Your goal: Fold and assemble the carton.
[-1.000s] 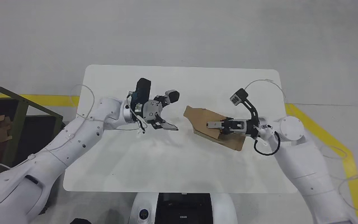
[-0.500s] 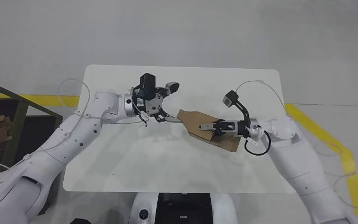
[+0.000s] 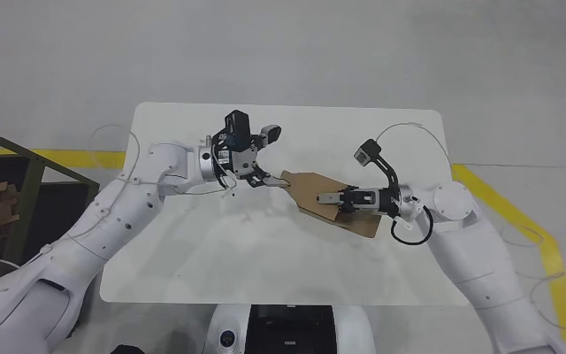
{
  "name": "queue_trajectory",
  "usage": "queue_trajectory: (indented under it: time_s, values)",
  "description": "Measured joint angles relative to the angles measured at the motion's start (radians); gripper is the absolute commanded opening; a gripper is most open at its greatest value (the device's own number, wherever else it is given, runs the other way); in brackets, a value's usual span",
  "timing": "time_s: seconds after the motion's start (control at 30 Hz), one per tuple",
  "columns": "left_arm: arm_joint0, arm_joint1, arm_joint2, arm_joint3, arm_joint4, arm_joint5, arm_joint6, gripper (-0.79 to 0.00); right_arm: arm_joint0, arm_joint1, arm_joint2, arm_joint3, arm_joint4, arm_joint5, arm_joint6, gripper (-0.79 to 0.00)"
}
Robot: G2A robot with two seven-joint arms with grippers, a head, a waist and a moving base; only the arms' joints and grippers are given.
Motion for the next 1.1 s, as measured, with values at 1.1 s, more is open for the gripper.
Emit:
queue_trajectory:
  time_s: [1.1]
  values:
    - [-0.001,-0.078,0.007,0.117,-0.127,-0.149,0.013,0.0,0.034,-0.018,-0.036,0.011,0.122,-0.057,0.066,-0.785]
